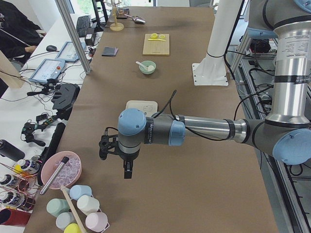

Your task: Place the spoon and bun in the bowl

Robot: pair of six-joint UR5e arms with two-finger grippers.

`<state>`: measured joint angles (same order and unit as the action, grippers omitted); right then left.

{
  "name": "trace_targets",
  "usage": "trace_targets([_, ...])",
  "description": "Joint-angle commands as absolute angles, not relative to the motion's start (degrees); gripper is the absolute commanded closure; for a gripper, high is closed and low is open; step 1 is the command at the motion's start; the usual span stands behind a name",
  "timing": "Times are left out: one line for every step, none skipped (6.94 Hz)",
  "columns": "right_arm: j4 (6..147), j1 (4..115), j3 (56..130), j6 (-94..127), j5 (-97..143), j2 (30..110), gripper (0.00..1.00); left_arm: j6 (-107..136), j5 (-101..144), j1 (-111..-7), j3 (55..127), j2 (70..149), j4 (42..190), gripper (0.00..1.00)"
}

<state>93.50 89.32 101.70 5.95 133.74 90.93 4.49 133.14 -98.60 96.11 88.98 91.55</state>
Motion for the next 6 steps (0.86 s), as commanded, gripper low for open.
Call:
trace_targets([96.94,88.68,104.07,6.59,133.86,92.11,0.0,4.57,132.89,-98.61,96.24,89.47,91.67,0.02])
trace_targets([96.86,88.59,103.98,6.5,133.68,92.54,0.0,4.57,132.89,-98.53,96.59,89.73,91.58,0.02])
trace_targets([96.59,88.33,103.54,6.5,133.59,92.72,0.0,4.57,133.24,-98.53,97.03,89.82,91.67,0.02])
trace_targets([96.42,88.33,101.97,5.98,133.77,92.64,0.0,4.57,133.24,-98.26,97.55,89.82,91.58,0.02])
trace_targets([96.33,88.33,101.95,5.98,133.77,92.55,0.0,4.57,133.24,-98.09,98.08,89.91,91.58,0.02])
trace_targets([96.42,88.33,101.87,6.06,133.77,92.72,0.0,4.57,133.24,-97.91,98.52,89.91,91.67,0.02])
